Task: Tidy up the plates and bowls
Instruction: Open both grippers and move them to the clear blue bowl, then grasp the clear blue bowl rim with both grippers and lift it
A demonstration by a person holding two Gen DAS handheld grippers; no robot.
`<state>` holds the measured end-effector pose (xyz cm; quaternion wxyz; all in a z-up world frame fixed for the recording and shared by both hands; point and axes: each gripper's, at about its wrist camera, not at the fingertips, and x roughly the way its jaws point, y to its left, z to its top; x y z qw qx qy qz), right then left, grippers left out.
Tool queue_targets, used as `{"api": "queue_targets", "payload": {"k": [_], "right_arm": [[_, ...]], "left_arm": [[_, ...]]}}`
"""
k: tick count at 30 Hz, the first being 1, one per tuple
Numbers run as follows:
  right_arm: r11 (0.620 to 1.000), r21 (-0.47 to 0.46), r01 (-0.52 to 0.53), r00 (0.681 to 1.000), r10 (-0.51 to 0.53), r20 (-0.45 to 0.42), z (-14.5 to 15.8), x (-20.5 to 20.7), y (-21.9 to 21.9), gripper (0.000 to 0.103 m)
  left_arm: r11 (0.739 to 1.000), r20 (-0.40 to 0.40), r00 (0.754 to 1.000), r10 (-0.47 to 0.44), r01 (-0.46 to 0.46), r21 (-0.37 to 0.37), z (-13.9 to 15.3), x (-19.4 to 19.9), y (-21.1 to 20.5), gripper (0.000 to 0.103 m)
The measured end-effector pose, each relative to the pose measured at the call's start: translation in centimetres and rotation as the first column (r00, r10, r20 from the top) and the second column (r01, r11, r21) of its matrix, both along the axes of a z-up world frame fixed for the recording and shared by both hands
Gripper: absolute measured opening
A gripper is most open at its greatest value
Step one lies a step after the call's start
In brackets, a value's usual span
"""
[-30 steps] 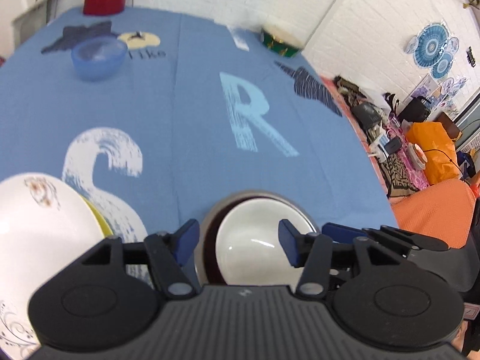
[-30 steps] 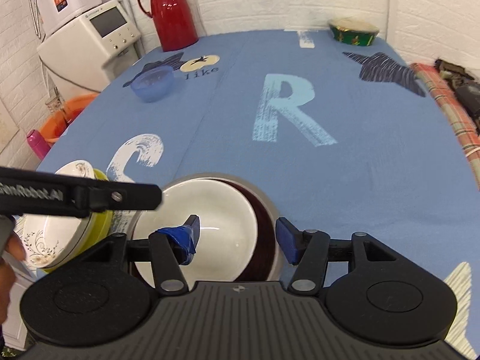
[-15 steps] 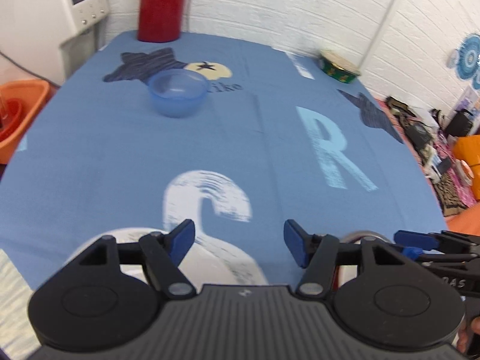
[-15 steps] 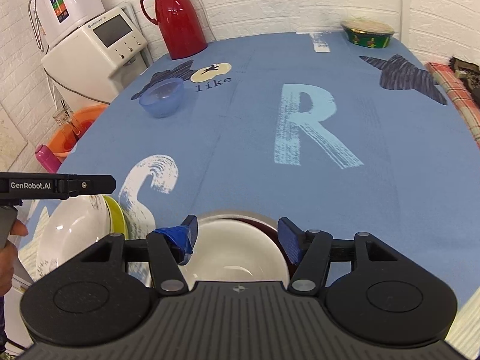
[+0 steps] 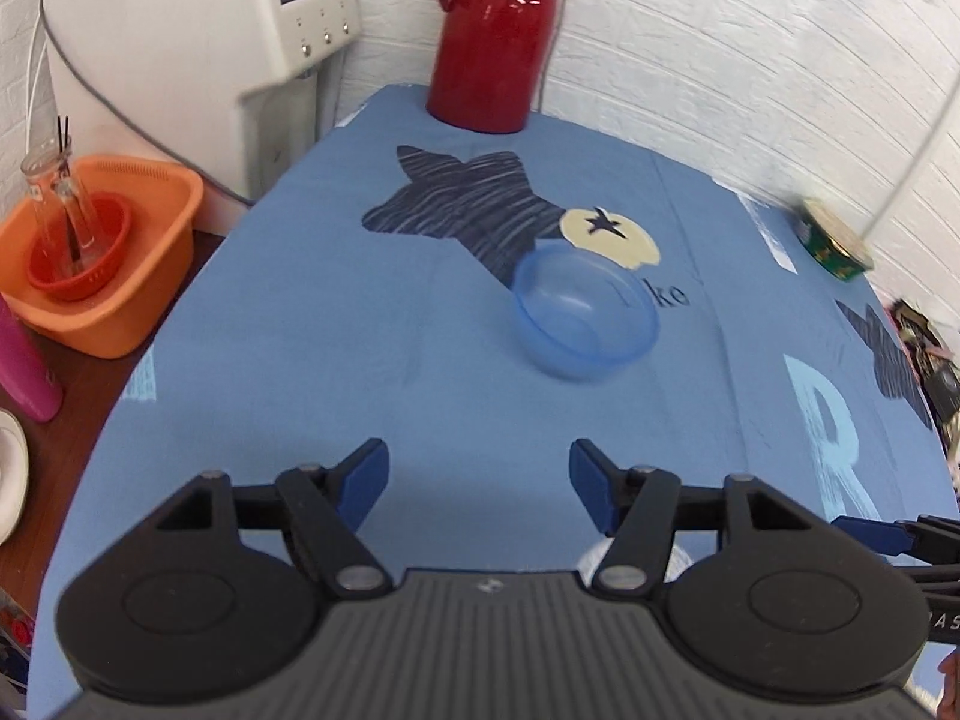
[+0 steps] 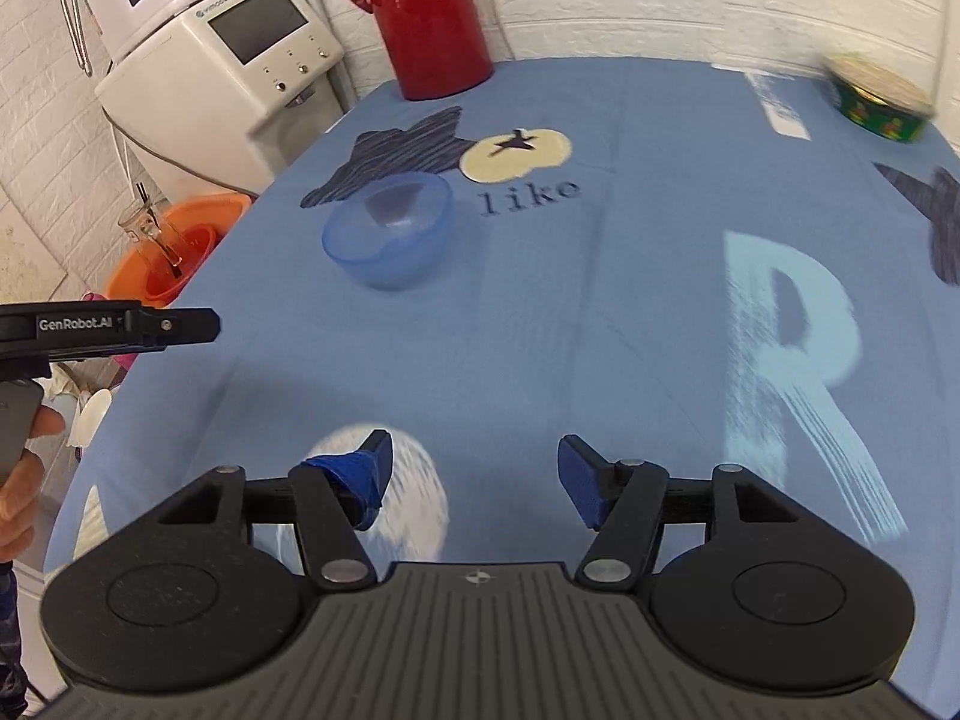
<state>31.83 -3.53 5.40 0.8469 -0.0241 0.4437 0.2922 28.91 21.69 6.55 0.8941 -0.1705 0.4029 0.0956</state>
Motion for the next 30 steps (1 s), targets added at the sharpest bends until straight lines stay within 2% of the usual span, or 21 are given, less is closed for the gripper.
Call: {"api": "queue_targets", "payload": {"k": [6, 10, 18, 30], "right_arm": [[0.999, 0.002, -0.042, 0.999, 0.042, -0.017, -0.6, 3.7, 4.9, 0.047], [0.999, 0.019, -0.029, 1.000, 0.029, 0.003, -0.8, 6.1, 6.5, 0.048], [1.000, 0.023, -0.004, 1.000, 0.003, 0.012, -1.6, 9.7, 7.5, 0.048], [0.999, 0.041, -0.010, 1.000, 0.009, 0.021, -1.6, 12.1, 9.0, 0.049]], "left_arm": [[0.999, -0.004, 1.000, 0.031, -0.031, -0.018, -0.9, 4.3, 1.7, 0.062], [0.999, 0.010, 0.999, 0.044, -0.044, 0.009, -1.4, 6.2, 1.2, 0.062], [0.989, 0.057, 0.997, 0.051, -0.059, 0.137, -2.1, 7.9, 0.7, 0.062], [0.986, 0.062, 0.998, 0.033, -0.043, 0.162, -2.3, 9.3, 1.0, 0.062]]}}
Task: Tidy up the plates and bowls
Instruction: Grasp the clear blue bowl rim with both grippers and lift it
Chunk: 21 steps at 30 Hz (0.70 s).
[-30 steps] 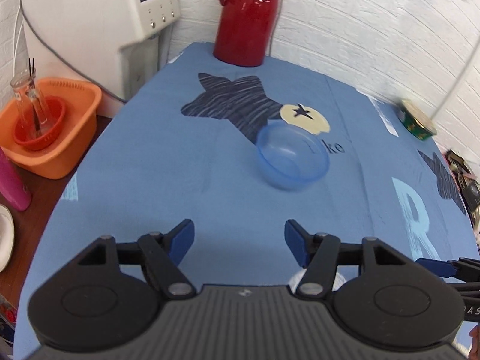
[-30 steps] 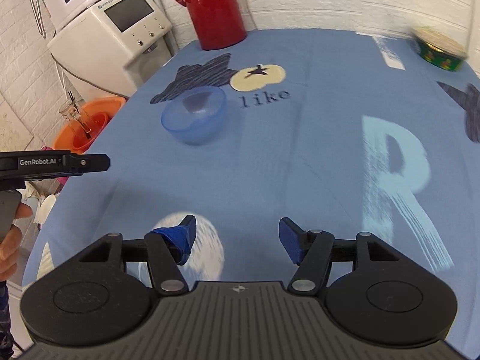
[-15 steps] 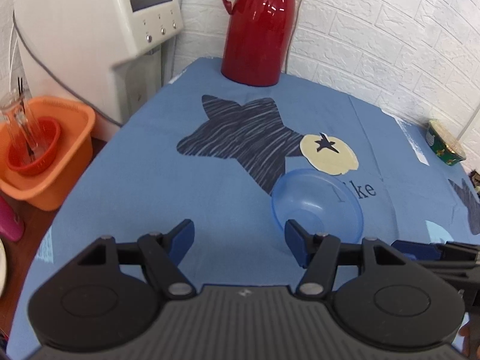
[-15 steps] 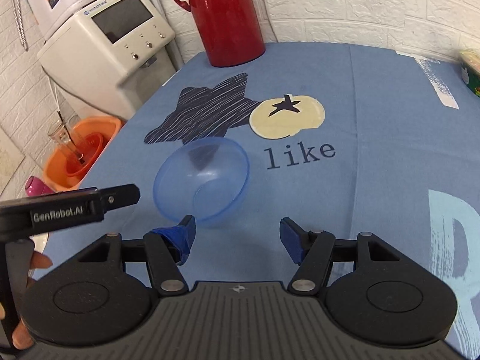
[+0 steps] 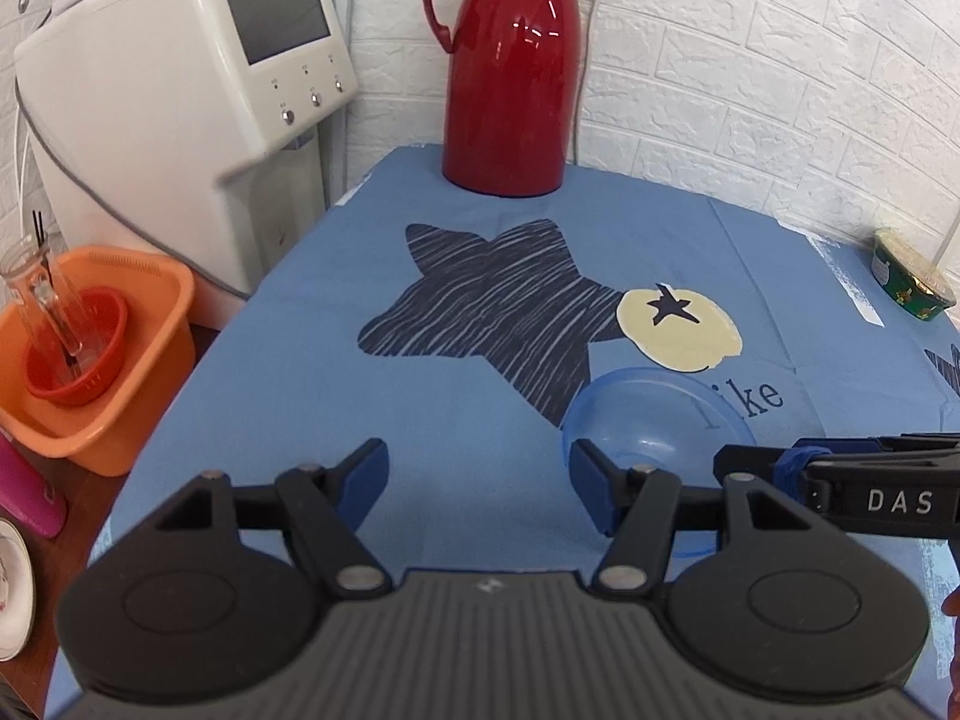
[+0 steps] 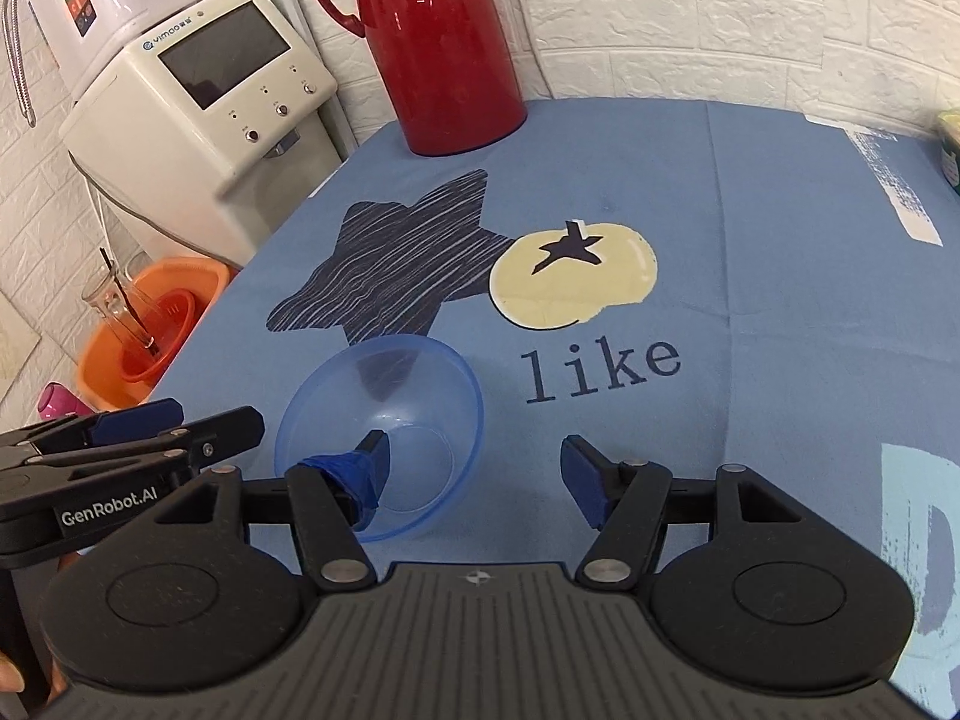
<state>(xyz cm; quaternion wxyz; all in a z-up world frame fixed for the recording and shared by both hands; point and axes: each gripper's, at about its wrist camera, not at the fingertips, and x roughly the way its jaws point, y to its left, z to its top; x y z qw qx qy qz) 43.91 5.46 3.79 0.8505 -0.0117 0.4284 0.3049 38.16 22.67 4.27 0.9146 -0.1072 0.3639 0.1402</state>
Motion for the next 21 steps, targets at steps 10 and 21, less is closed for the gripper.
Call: {"api": "queue_targets", "payload": {"k": [10, 21], "right_arm": [[0.999, -0.044, -0.002, 1.000, 0.002, -0.008, -0.8, 1.5, 0.8, 0.050], [0.987, -0.113, -0.116, 0.993, 0.119, 0.023, -2.7, 0.5, 3.1, 0.050]], "left_arm": [[0.984, -0.025, 0.999, -0.031, 0.026, -0.177, -0.6, 2.7, 1.8, 0.063], [0.966, -0.112, 0.993, -0.047, 0.016, -0.259, -3.3, 5.8, 2.4, 0.063]]}}
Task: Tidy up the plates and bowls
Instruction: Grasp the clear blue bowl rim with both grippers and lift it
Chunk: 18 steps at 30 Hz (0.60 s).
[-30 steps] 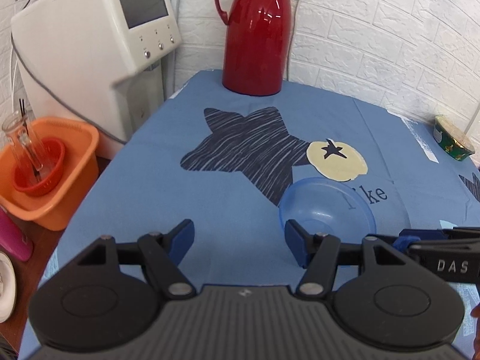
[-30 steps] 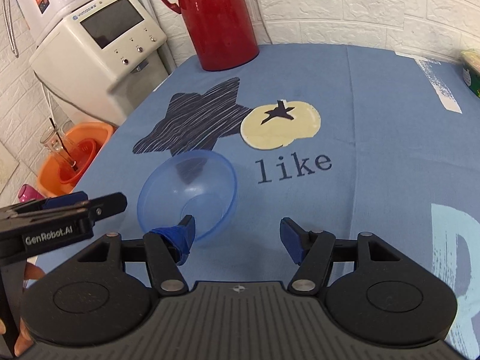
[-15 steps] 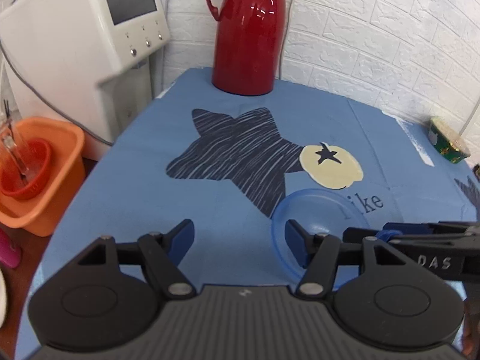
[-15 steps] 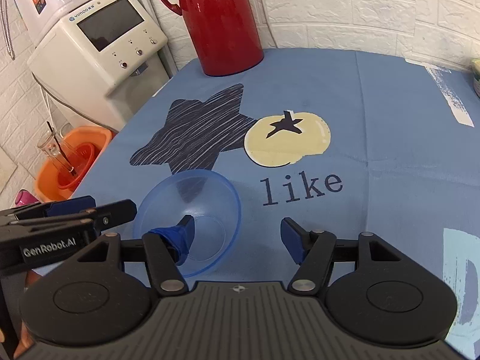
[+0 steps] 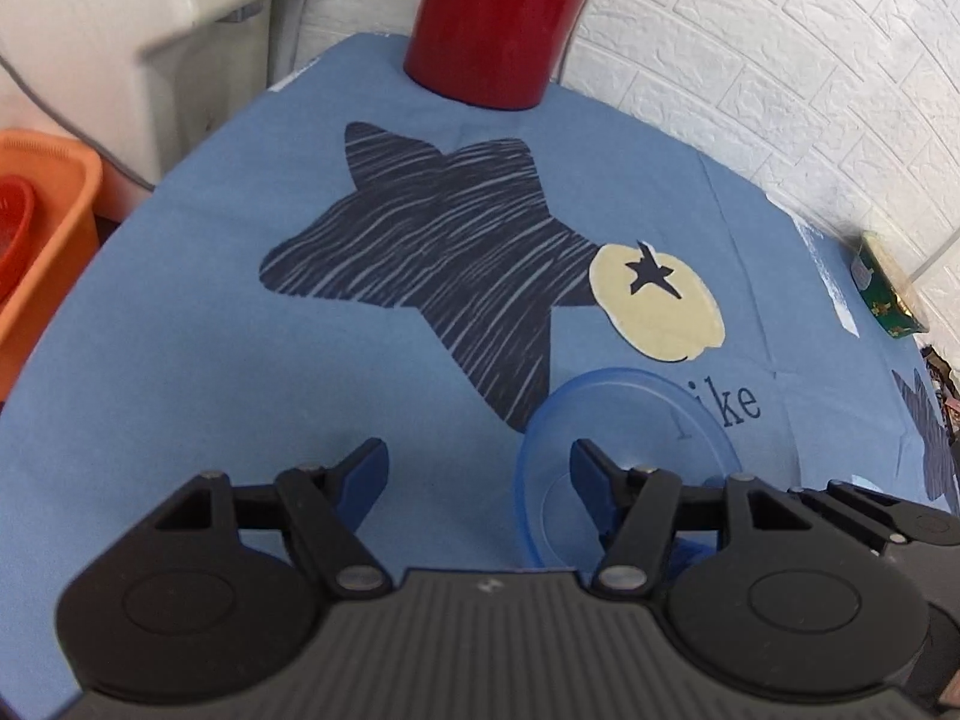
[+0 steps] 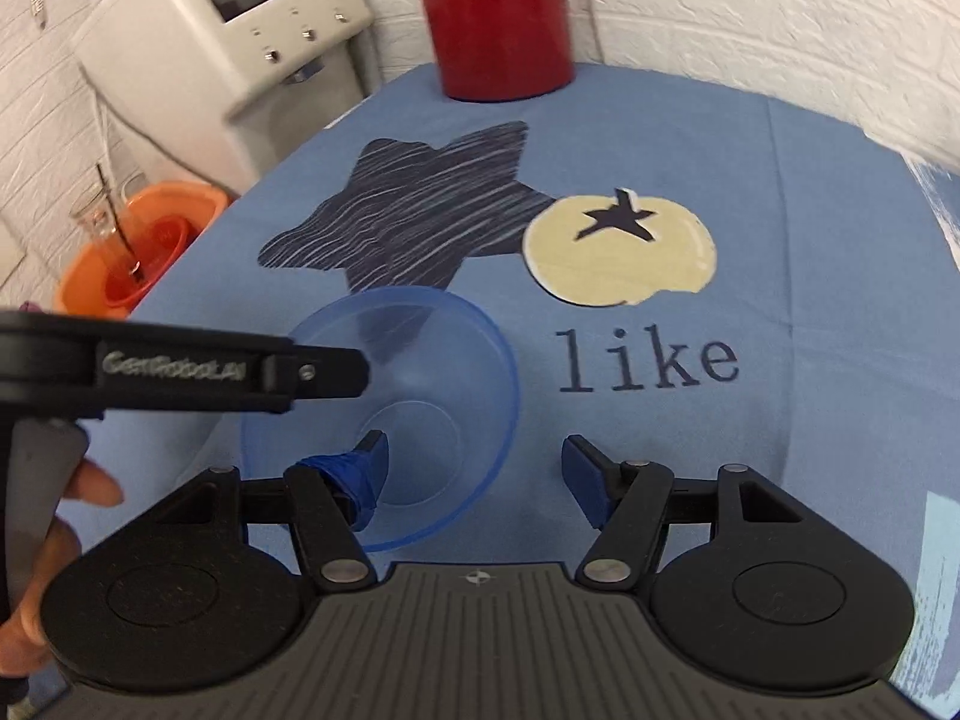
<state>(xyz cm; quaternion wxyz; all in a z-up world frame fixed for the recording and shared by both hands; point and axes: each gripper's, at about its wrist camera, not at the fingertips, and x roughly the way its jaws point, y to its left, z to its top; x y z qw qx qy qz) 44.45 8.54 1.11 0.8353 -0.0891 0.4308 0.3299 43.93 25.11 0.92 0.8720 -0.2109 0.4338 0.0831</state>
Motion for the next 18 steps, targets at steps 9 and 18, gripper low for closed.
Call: {"api": "queue_targets", "payload": {"k": [9, 18], "right_arm": [[0.992, 0.028, -0.125, 0.992, 0.125, -0.008, -0.1, -1.8, 1.8, 0.047], [0.991, 0.086, -0.103, 0.989, 0.112, -0.100, -0.1, -3.2, 1.7, 0.051]], "left_arm": [[0.996, 0.005, 0.996, -0.089, 0.089, 0.030, -0.1, 1.0, -0.8, 0.035], [0.977, -0.014, 0.977, -0.215, 0.215, -0.014, 0.0, -0.8, -0.5, 0.028]]}}
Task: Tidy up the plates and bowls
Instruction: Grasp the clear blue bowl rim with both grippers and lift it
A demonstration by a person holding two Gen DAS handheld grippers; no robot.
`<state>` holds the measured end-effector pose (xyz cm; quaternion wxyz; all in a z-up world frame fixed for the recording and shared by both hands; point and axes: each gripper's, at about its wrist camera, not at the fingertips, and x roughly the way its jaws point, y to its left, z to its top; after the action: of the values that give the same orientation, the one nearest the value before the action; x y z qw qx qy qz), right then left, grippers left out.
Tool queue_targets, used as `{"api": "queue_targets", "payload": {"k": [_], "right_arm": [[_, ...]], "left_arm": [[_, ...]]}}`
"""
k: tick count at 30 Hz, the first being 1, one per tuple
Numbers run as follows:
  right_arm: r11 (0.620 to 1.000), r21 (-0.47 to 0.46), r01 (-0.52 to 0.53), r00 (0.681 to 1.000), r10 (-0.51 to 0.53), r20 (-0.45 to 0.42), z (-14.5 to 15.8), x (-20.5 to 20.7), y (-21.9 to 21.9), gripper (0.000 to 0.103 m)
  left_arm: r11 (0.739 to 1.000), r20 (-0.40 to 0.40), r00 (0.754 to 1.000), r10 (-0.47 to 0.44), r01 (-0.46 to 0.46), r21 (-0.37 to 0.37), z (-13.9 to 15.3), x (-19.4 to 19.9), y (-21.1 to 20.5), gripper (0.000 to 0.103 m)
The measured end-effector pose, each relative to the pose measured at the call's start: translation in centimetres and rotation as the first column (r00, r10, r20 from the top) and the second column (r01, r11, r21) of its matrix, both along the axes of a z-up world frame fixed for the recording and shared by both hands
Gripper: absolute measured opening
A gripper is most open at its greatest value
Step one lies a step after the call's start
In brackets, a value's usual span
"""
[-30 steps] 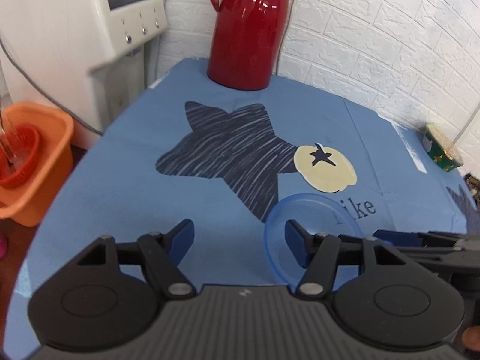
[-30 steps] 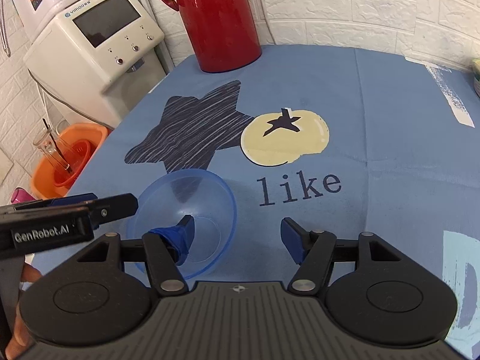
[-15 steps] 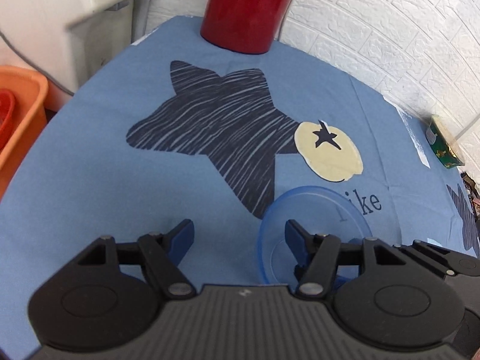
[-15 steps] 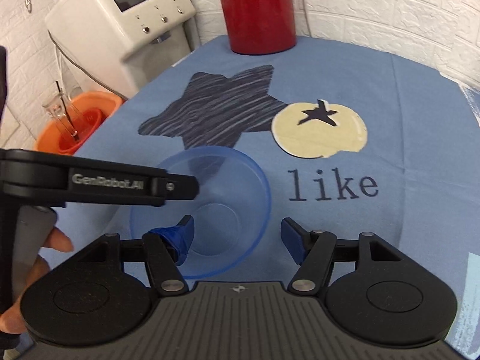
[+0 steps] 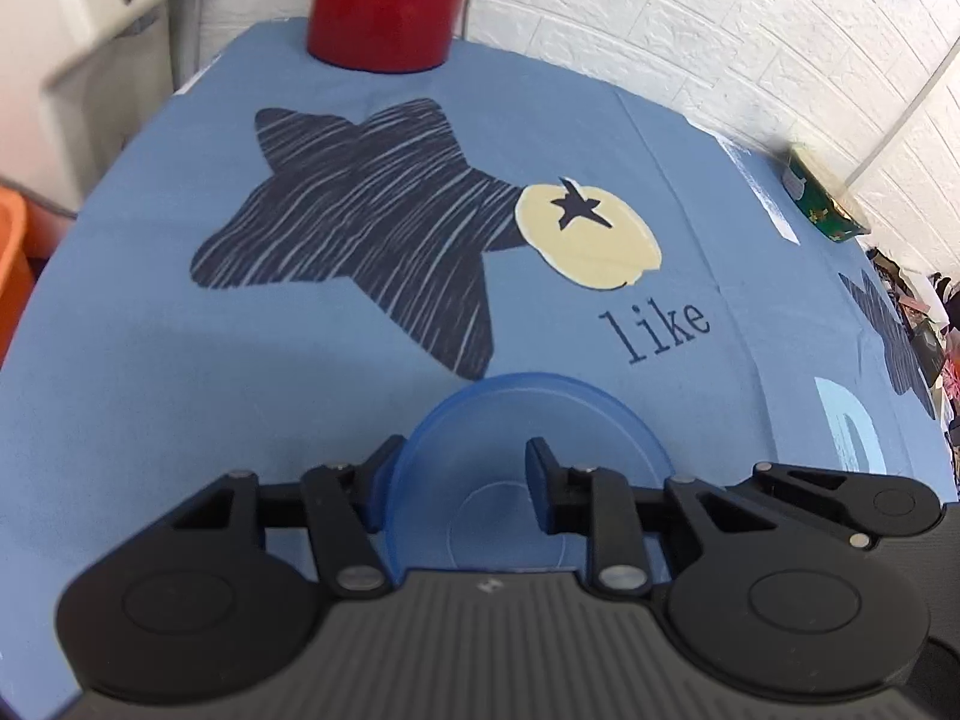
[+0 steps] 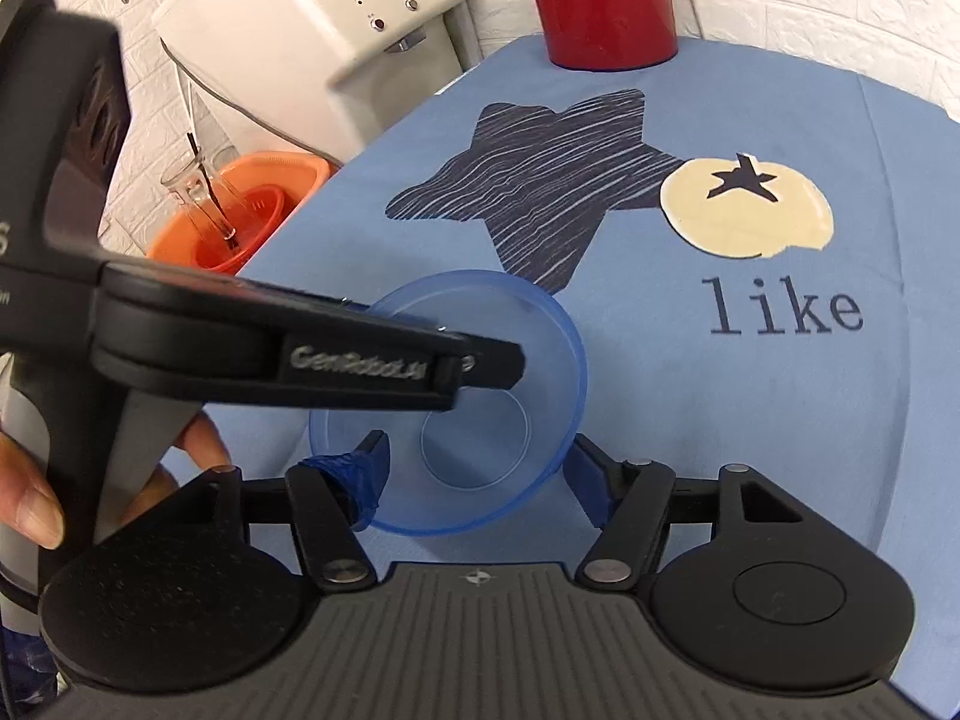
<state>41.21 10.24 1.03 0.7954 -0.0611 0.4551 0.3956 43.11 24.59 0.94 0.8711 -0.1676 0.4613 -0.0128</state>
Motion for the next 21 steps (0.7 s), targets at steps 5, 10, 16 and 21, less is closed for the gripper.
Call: {"api": "queue_targets", "payload": {"k": [5, 10, 16, 21], "right_arm": [[0.999, -0.049, 0.003, 0.997, 0.000, 0.071, -0.2, -0.8, 0.9, 0.051], [0.992, -0.121, 0.035, 0.993, -0.021, 0.117, -0.1, -1.1, 1.2, 0.052], [0.993, -0.109, 0.053, 0.994, -0.042, 0.099, 1.6, -2.3, -0.7, 0.053], [0.990, -0.132, 0.054, 0.996, -0.044, 0.075, 0.8, -2.4, -1.7, 0.051]], "left_arm": [[0.999, 0.000, 1.000, -0.026, 0.026, 0.039, 0.0, -0.7, -0.7, 0.020], [0.995, -0.023, 0.996, -0.092, 0.090, -0.053, 0.4, -0.8, -0.4, 0.018], [0.988, -0.073, 0.991, -0.114, 0.105, -0.114, 0.2, -1.3, -1.6, 0.018], [0.994, -0.063, 0.993, -0.101, 0.098, -0.054, 0.2, -2.1, -3.8, 0.018]]}}
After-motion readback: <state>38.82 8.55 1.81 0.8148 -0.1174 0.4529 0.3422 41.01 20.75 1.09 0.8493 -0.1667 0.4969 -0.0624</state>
